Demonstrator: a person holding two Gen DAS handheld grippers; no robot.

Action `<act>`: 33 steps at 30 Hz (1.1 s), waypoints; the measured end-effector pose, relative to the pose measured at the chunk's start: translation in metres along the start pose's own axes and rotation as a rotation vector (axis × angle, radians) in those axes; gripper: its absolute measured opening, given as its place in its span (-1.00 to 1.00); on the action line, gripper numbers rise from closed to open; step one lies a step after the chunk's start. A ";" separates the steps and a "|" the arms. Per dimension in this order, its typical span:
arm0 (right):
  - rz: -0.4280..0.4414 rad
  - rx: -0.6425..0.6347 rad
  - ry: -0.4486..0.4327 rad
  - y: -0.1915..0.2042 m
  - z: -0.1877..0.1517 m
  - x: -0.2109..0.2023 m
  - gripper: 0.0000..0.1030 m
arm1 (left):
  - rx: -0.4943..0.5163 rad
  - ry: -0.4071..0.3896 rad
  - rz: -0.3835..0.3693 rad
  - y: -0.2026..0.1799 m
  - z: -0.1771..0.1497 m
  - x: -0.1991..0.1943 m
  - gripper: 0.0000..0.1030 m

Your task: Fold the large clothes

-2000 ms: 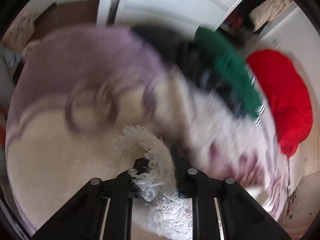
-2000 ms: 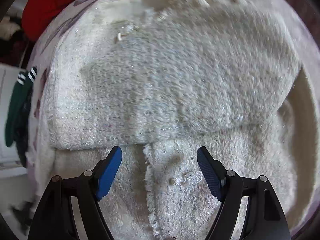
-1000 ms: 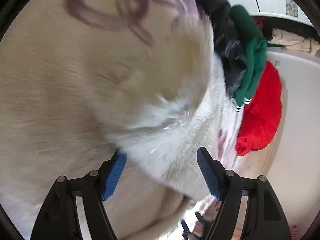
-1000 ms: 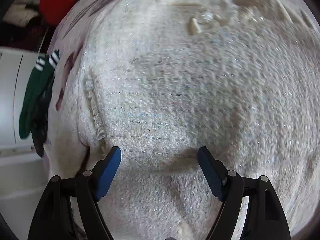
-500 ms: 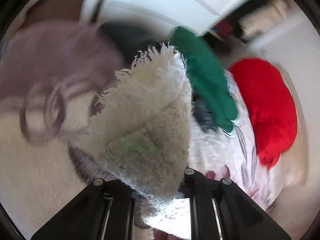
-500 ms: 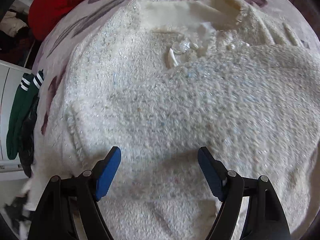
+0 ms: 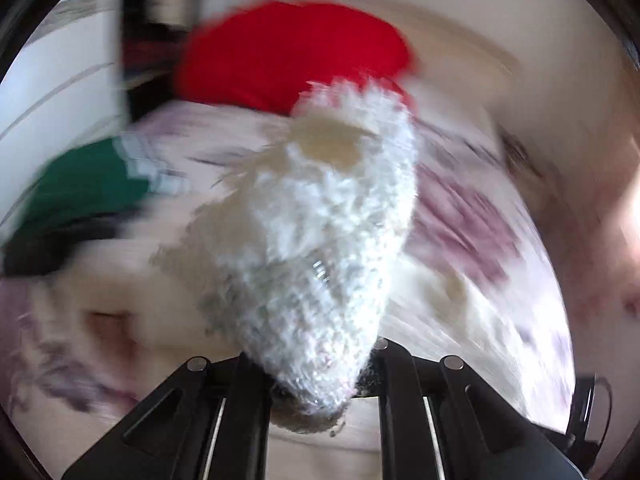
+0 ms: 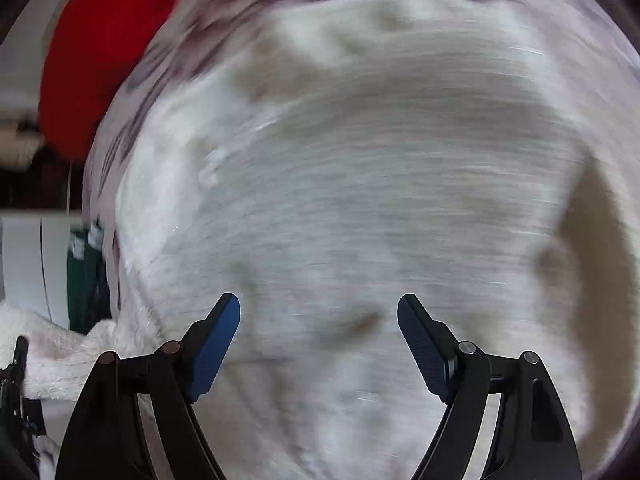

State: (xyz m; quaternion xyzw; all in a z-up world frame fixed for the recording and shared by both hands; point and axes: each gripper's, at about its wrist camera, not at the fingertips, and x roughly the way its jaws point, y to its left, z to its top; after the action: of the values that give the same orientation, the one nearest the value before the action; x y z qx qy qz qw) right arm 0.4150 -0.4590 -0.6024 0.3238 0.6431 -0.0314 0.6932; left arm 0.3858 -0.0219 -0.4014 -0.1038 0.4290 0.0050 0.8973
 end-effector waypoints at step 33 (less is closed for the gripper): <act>-0.023 -0.133 0.044 -0.002 0.093 -0.008 0.68 | -0.087 0.364 0.297 0.075 -0.044 0.092 0.67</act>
State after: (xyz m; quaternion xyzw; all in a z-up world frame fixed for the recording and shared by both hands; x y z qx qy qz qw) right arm 0.4934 -0.5092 -0.5998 0.2703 0.6624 0.0106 0.6986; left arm 0.4029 0.0361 -0.5129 -0.0774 0.5935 0.1364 0.7894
